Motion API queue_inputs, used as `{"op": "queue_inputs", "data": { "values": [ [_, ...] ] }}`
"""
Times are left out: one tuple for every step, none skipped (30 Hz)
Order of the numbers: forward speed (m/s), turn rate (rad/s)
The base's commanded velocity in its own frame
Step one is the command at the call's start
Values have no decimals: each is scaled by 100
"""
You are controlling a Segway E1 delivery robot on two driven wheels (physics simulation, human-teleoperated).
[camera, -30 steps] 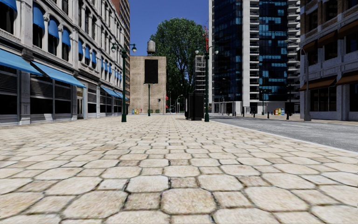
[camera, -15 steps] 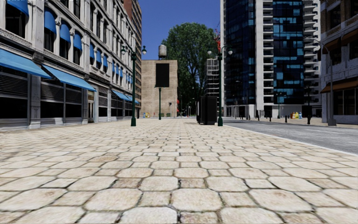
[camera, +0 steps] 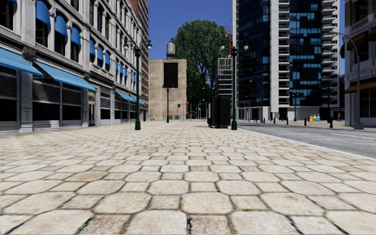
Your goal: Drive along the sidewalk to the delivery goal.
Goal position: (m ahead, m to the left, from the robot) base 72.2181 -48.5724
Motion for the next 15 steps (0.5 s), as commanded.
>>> {"op": "queue_inputs", "data": {
  "values": [
    [200,0],
    [200,0],
    [200,0],
    [200,0],
    [200,0],
    [200,0],
    [200,0],
    [200,0],
    [200,0],
    [200,0],
    [200,0],
    [200,0],
    [200,0],
    [200,0],
    [200,0]
  ]
}}
